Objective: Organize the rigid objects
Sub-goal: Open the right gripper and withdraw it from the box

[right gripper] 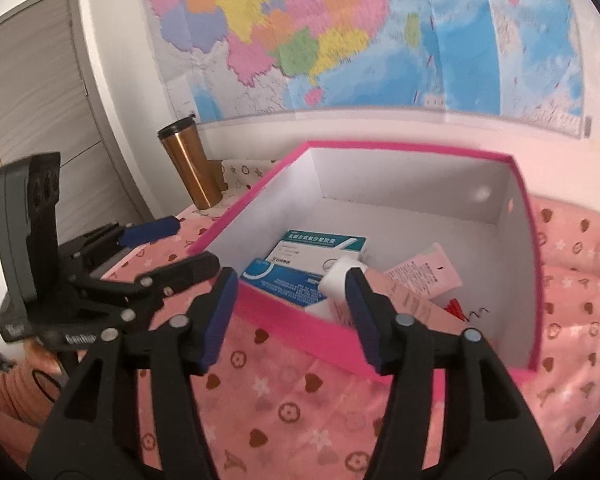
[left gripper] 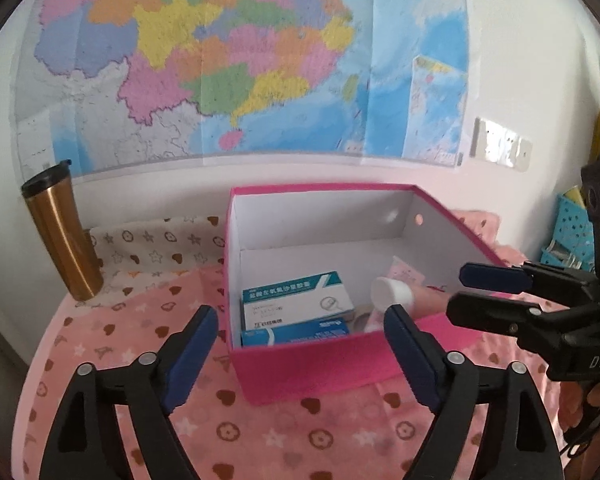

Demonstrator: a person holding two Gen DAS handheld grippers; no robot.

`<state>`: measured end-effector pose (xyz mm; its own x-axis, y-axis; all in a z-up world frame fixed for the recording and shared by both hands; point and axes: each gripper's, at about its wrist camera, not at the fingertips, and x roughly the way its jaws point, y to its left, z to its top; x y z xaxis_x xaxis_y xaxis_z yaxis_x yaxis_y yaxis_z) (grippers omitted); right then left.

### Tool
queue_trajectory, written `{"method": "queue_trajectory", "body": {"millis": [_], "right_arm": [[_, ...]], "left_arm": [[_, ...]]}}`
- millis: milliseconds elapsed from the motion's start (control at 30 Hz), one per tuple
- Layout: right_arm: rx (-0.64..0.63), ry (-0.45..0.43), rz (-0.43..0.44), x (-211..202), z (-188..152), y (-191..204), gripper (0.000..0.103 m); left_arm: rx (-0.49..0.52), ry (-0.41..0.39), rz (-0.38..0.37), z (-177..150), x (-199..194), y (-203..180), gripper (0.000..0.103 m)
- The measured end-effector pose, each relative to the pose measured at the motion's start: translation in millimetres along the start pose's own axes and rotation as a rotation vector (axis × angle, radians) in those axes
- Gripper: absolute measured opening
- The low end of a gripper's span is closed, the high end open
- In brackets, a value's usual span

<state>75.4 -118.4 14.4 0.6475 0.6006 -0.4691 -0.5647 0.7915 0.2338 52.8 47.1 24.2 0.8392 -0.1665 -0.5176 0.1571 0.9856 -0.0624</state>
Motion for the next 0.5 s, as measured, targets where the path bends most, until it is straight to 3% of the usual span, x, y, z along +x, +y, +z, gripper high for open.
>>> {"method": "queue_trajectory", "body": {"millis": [67, 133, 333, 500], "right_arm": [[-0.016, -0.029, -0.035, -12, -12, 4, 0.070], [-0.026, -0.050, -0.081, -20, -25, 6, 0.087], [-0.005, -0.025, -0.172, -24, -58, 0, 0.096], [0.038, -0.018, -0.207, -26, -71, -6, 0.097]], "left_arm": [[-0.006, -0.008, 0.003, -6, -8, -3, 0.101], [-0.012, -0.020, 0.010, -15, -15, -6, 0.103], [-0.028, 0.047, 0.046, -37, -18, -15, 0.103], [-0.036, 0.084, 0.084, -52, -19, -21, 0.103]]}}
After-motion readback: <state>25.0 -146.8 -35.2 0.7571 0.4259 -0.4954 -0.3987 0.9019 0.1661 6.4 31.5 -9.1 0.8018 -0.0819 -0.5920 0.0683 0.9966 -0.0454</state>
